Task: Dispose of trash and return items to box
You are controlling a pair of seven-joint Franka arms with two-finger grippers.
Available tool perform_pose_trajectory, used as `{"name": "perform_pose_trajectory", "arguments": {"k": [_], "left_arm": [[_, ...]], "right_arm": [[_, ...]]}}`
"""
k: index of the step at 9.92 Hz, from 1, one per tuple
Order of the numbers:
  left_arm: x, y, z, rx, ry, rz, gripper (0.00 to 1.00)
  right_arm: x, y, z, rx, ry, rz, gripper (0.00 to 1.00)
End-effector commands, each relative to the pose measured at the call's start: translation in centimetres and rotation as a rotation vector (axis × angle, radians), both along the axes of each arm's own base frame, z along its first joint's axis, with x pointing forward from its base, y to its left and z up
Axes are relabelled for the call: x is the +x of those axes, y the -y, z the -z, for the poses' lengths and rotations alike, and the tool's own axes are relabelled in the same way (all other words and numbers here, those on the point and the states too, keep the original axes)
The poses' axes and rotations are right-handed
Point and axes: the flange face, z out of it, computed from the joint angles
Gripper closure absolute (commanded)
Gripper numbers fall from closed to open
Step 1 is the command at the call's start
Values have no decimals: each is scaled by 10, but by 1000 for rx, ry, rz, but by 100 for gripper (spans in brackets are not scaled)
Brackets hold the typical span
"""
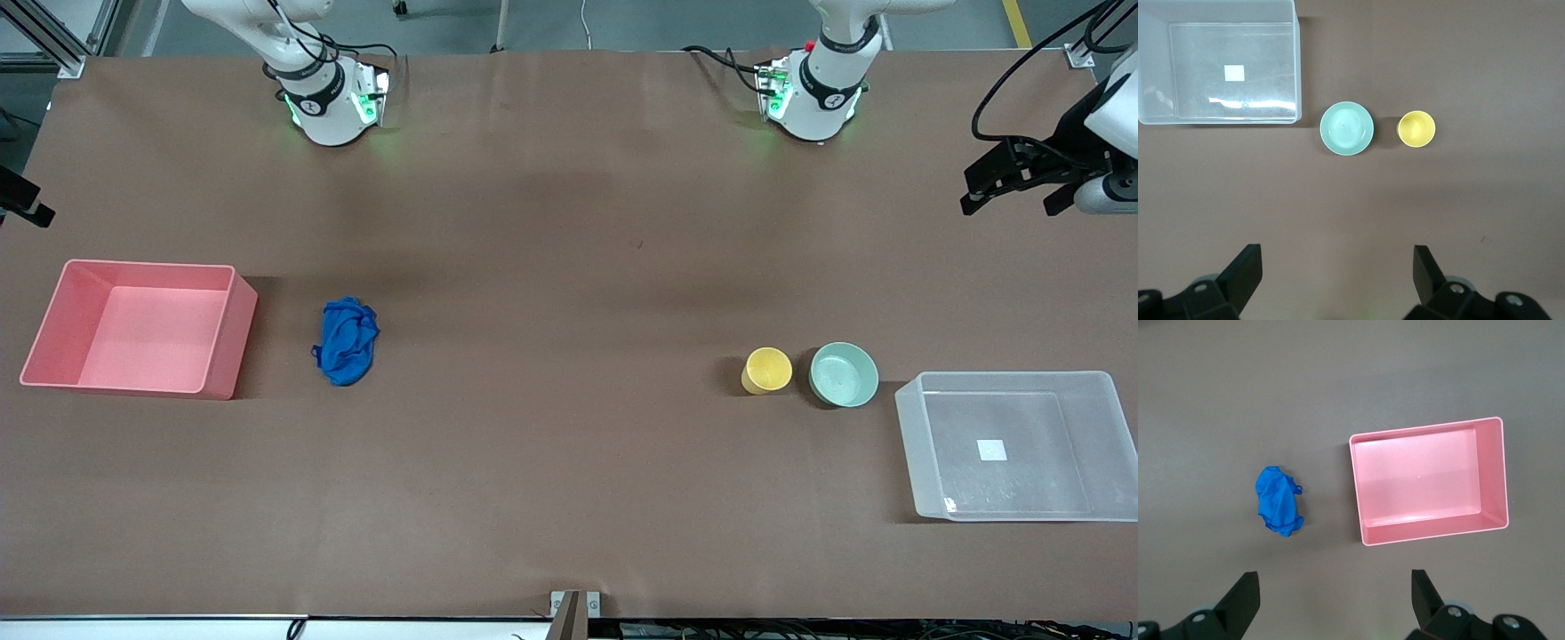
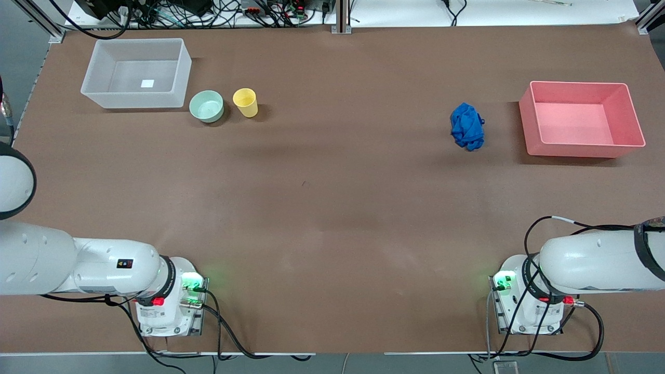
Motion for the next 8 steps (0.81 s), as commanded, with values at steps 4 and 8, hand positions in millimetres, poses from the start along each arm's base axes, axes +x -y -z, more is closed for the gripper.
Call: {"name": "perform_pose_trajectory", "arguments": {"k": [4,8], "left_arm": [[5,-4,23,20,-43,-4,0],[18,-6,38,14,-28,-24,0]], "right_arm": [[1,-9,5,11,-17,-25,0],[25,-75,139,-17,-69,-143,0]]}}
